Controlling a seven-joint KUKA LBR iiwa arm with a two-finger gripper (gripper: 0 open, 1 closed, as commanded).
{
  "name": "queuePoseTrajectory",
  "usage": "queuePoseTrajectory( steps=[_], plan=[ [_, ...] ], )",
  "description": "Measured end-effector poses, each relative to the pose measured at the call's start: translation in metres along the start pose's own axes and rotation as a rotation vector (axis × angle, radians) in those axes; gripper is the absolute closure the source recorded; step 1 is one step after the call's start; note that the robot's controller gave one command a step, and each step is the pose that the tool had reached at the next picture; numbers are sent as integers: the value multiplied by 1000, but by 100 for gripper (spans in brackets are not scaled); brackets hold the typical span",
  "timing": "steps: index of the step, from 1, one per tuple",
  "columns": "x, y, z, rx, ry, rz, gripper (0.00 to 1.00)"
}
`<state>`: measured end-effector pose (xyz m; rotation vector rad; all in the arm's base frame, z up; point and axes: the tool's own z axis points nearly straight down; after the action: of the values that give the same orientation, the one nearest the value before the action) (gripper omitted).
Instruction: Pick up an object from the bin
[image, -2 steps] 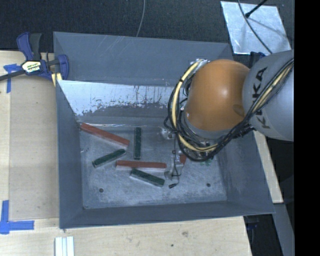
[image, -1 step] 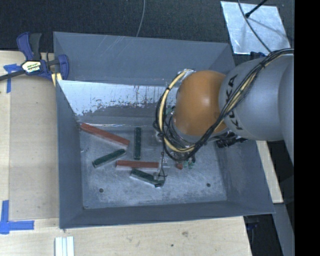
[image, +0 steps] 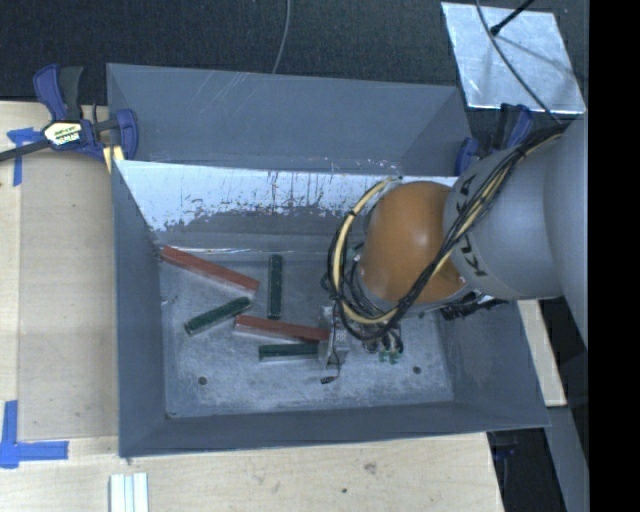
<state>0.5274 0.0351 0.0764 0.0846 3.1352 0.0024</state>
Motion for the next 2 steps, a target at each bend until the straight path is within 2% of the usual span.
queuePoseTrajectory(
  steps=[1, 2],
  plan=[
    [0, 0, 0, 0, 0, 0, 100],
    [-52, 40, -62, 1, 2, -35, 100]
  ],
)
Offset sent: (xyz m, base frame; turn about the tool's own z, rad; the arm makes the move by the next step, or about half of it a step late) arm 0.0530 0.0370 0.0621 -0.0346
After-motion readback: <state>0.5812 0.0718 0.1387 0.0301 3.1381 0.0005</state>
